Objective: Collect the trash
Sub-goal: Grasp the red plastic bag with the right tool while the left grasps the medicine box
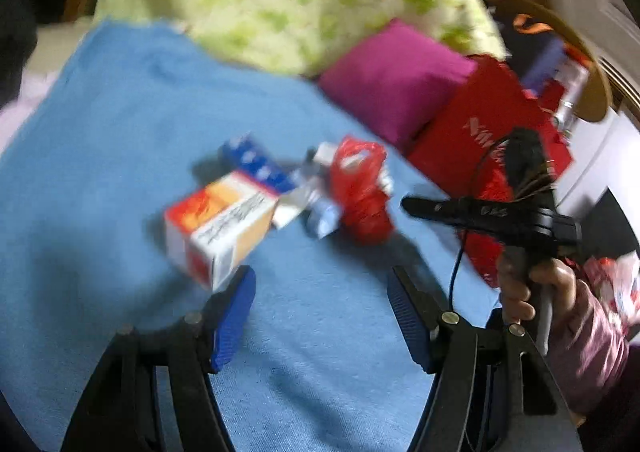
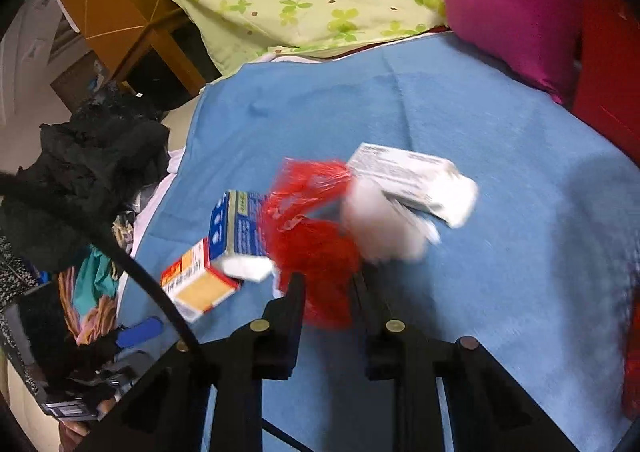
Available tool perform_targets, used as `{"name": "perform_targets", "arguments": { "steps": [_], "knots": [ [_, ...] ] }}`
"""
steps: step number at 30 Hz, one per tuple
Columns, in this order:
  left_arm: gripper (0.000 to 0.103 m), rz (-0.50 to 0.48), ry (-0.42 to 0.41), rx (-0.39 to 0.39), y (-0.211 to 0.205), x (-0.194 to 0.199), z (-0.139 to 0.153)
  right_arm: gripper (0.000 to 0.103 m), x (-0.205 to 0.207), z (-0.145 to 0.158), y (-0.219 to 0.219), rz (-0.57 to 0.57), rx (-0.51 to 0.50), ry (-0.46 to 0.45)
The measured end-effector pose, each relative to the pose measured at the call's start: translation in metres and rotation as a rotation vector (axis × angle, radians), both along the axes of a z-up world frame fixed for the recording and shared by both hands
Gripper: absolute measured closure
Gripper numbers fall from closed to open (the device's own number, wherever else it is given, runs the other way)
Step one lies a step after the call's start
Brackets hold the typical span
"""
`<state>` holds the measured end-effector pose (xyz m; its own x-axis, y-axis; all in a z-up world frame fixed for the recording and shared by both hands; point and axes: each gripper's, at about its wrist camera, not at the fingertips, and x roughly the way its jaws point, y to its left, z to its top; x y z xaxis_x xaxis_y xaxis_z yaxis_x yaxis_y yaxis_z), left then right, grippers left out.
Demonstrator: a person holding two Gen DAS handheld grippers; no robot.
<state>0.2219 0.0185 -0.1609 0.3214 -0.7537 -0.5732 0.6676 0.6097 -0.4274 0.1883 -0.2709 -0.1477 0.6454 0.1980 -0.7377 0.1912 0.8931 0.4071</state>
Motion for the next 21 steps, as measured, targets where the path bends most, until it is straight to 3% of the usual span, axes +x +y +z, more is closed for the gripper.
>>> {"name": "perform_targets", "arguments": {
  "steps": [2, 4, 5, 6, 7, 10, 12, 15, 17, 21],
  "knots": [
    [0.022, 0.064, -0.068, 0.000, 0.009, -0.003, 0.009, 0.079, -0.009, 0.006, -0.006, 0.013, 0.051, -0.028],
    [0.020, 0.165, -0.103, 0.028, 0.016, 0.006, 0.012, 0.071, -0.010, 0.011, -0.007, 0.017, 0.072, -0.053],
    [0.020, 0.214, -0.114, 0.052, 0.016, 0.013, 0.010, 0.062, -0.008, 0.013, -0.006, 0.010, 0.066, -0.058],
    [0.020, 0.241, -0.120, 0.068, 0.015, 0.017, 0.009, 0.032, -0.006, 0.014, -0.005, -0.003, 0.061, -0.062],
    [0.020, 0.271, -0.127, 0.105, 0.010, 0.026, 0.005, 0.017, -0.004, 0.015, -0.004, -0.017, 0.058, -0.085],
    [0.020, 0.290, -0.107, 0.206, -0.004, 0.048, -0.010, 0.019, 0.014, 0.006, 0.008, 0.000, 0.022, -0.067],
    [0.020, 0.270, -0.079, 0.205, -0.008, 0.053, -0.016, 0.022, 0.028, -0.008, 0.014, 0.008, 0.041, -0.031],
    [0.019, 0.236, -0.103, 0.208, -0.014, 0.055, -0.018, 0.038, 0.047, -0.028, 0.023, 0.017, -0.004, 0.036],
    [0.020, 0.221, -0.110, 0.231, -0.020, 0.058, -0.023, 0.057, 0.054, -0.040, 0.026, 0.022, -0.016, 0.074],
    [0.020, 0.181, -0.065, 0.273, -0.028, 0.060, -0.036, 0.058, 0.043, -0.041, 0.021, -0.011, 0.017, 0.051]
  ]
}}
